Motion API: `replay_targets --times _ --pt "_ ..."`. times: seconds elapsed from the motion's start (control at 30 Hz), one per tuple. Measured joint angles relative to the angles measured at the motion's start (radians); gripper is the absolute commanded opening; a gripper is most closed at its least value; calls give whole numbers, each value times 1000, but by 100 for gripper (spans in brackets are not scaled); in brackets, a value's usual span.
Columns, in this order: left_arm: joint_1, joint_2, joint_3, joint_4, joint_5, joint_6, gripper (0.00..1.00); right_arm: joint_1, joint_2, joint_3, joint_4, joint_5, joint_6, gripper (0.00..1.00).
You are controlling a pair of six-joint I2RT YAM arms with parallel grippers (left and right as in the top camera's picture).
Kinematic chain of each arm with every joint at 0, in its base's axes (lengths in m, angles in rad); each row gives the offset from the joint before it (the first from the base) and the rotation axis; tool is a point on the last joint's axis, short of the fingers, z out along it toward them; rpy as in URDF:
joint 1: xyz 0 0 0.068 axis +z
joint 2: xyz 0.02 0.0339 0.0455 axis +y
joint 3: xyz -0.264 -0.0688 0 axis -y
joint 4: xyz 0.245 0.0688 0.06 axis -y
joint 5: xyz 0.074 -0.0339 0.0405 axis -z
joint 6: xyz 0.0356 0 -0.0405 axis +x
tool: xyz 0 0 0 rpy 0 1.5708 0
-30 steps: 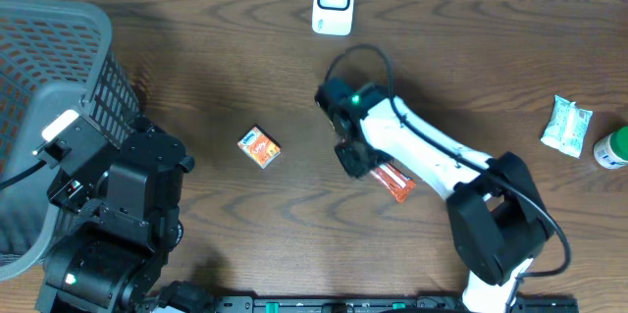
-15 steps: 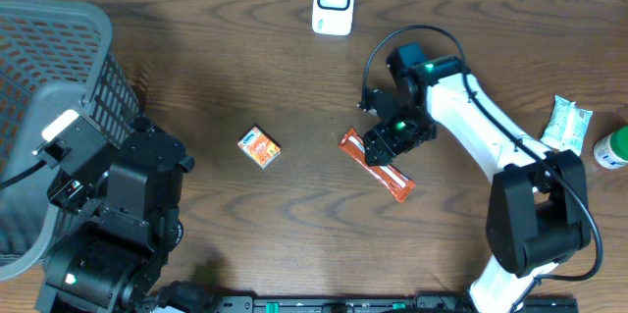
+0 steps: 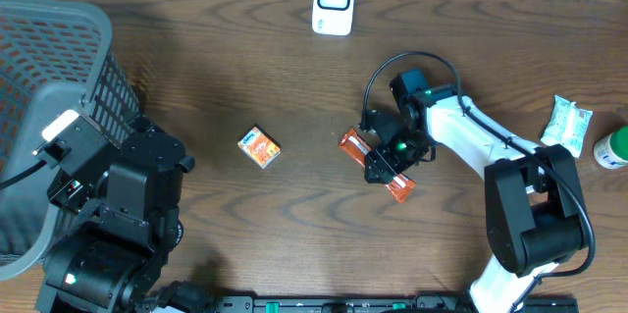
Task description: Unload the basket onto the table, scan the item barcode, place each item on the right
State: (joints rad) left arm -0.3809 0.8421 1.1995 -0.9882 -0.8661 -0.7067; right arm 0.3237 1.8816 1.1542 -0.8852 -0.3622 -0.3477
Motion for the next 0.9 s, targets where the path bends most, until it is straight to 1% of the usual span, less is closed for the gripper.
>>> replay_targets --times 0.07,0.23,0.37,0.43,0.5,0.53,0.67,0.77,0.83,0.9 --pt "0 0 0 0 0 0 98 0 0 -4 10 6 0 74" --pt "0 0 0 0 0 0 98 0 1 -11 35 19 0 69" --pt "0 0 0 0 0 0 98 -6 -1 -27 63 14 1 68" --pt "0 0 0 0 0 0 98 -12 -6 -36 74 6 1 64" --pt "0 0 0 0 0 0 98 -24 -9 -46 91 -9 3 56" --pt "0 0 0 0 0 0 98 -34 -10 -53 102 -17 2 50" --pt "0 0 0 0 0 0 98 -59 -12 -73 133 -35 2 37" --pt "0 0 0 0 0 0 98 -75 -14 -86 147 -50 1 35" --pt "0 0 0 0 0 0 98 -81 -16 -93 150 -64 0 38" --pt "0 0 0 0 0 0 98 -82 -19 -102 148 -80 -3 37"
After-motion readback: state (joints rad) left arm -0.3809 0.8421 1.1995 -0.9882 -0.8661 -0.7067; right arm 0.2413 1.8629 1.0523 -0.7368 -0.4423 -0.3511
